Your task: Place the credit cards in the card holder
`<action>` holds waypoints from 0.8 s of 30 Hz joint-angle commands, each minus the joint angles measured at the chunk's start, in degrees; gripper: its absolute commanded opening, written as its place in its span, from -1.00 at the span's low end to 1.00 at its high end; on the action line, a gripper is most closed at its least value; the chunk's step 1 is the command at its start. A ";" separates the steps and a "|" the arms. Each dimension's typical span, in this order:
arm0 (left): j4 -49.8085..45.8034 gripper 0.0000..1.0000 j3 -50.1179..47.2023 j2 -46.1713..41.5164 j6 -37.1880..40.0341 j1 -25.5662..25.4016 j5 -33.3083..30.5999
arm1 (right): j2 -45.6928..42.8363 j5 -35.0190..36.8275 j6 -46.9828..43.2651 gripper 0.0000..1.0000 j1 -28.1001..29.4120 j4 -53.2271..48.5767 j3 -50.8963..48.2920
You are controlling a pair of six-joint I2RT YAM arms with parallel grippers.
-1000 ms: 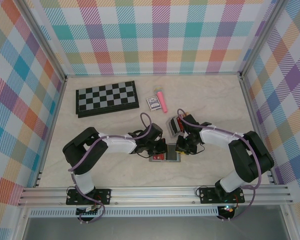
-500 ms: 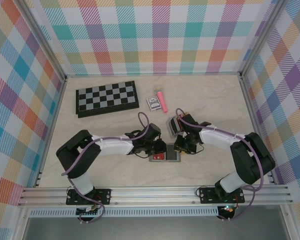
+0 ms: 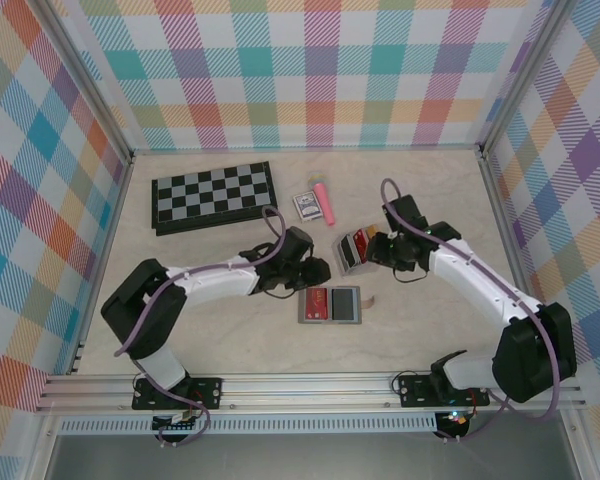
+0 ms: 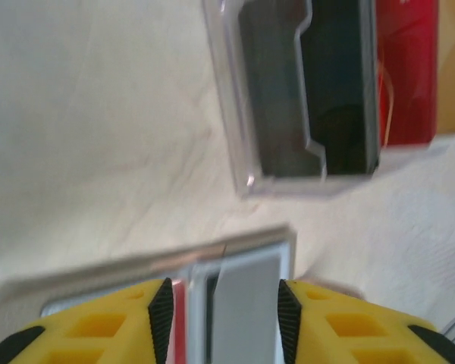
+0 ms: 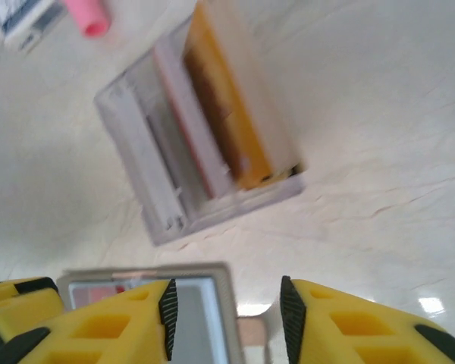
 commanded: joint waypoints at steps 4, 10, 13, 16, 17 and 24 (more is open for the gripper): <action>-1.51 -0.09 11.17 9.31 -0.96 2.66 4.86 | 4.19 0.65 -5.84 -0.10 -3.38 -4.12 5.93; -1.75 -0.03 16.46 14.79 -2.08 2.86 6.22 | 7.91 0.04 -7.39 -0.09 -3.39 -4.66 8.48; -1.30 -0.01 17.86 16.64 -2.47 2.84 6.75 | 9.05 -0.49 -7.66 -0.09 -3.39 -4.63 8.59; -1.37 -0.01 19.09 18.27 -2.55 2.94 7.37 | 9.90 -0.76 -7.88 -0.09 -3.41 -4.31 8.41; -1.78 -0.01 19.42 18.76 -2.41 2.96 7.31 | 10.18 -0.80 -8.01 -0.09 -3.39 -4.41 8.47; -5.59 -0.24 19.14 20.85 -0.52 3.11 5.55 | 12.92 2.40 -11.03 -0.07 -3.40 -6.05 10.87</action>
